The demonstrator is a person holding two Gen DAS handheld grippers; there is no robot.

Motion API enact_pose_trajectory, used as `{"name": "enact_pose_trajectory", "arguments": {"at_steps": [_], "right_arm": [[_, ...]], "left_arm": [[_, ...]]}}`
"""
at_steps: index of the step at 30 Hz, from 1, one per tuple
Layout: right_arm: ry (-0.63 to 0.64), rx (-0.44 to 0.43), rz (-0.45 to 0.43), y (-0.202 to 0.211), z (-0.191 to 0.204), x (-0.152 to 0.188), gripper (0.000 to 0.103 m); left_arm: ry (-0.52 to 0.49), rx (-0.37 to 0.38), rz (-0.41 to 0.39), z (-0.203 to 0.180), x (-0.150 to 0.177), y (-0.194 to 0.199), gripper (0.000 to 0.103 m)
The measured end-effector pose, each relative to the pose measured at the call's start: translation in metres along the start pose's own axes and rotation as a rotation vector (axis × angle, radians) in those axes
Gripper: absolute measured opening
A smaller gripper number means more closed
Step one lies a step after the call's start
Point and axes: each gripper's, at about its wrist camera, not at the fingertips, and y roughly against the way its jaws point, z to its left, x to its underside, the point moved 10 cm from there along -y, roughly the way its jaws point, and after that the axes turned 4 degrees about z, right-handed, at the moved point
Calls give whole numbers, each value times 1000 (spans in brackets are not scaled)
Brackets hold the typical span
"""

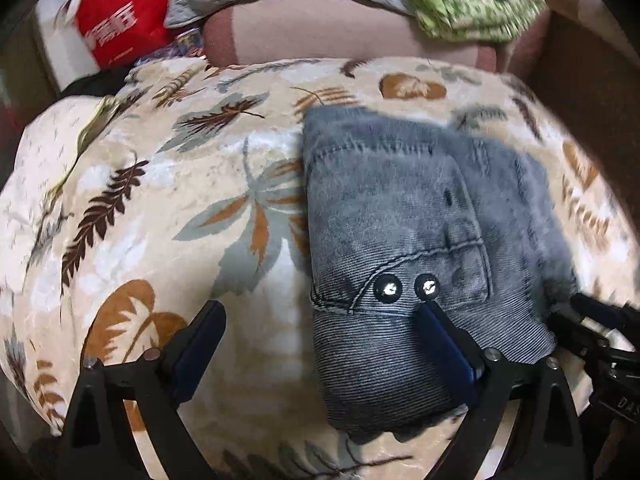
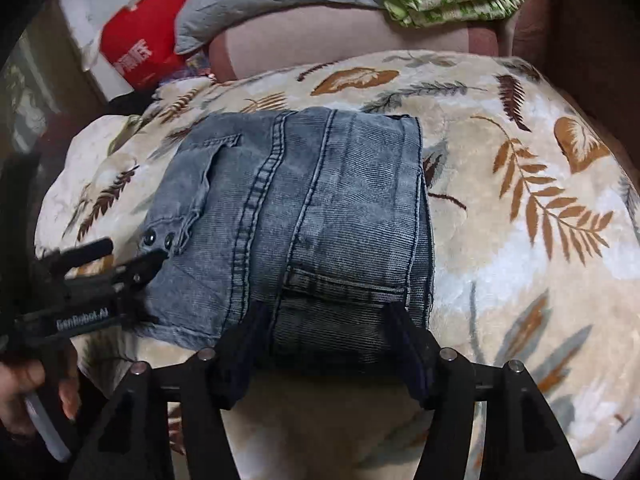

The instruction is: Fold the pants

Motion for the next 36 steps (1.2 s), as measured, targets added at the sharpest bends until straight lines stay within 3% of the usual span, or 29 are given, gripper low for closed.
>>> {"name": "enact_pose_trajectory", "arguments": {"at_steps": [3,5,7,10,12,14,15,16,19,22,25,27,31,36], "right_arm": [[-25,-48,-19,16,-1,-17,65],[-39,-67,-65,31,-2,-37,65],[-56,-132,-90,37,3,-67,65],[-75,-253,-79,30,19,-109,65],[-84,-279,-41,9,22,-129,65],[-72,-193,26,-26,12,-134,65],[-77,-56,97,-55,-7,-127,65],[-100,-18,179,-79,-20,-113,67],[-62,-10,150,-69,-14,-116,69],[38,65,105,-43,4,-138,69],[151,23,60,-19,51,-173,69],[252,-18,138,-28,97,-189,71],[438,76,273,-74,157,-207,71],[473,136,448,-134,168,-196,69]], "left_arm": [[-6,-2,-50,-1,-5,12,97],[-73,-24,10,-9,4,-4,97],[-68,-40,4,-9,9,-10,97],[-51,-29,10,-7,9,-10,97],[-62,-28,7,-7,9,-11,97],[-56,-21,6,-6,9,-11,97],[-49,-15,7,-5,9,-12,97],[-42,-7,8,-6,9,-13,97],[-19,22,1,-4,9,-11,97],[65,132,-16,1,7,4,96],[148,173,-59,12,3,18,96],[165,211,-25,8,4,12,96],[158,243,69,-7,13,-12,96],[163,265,68,-14,14,-18,96]]}}
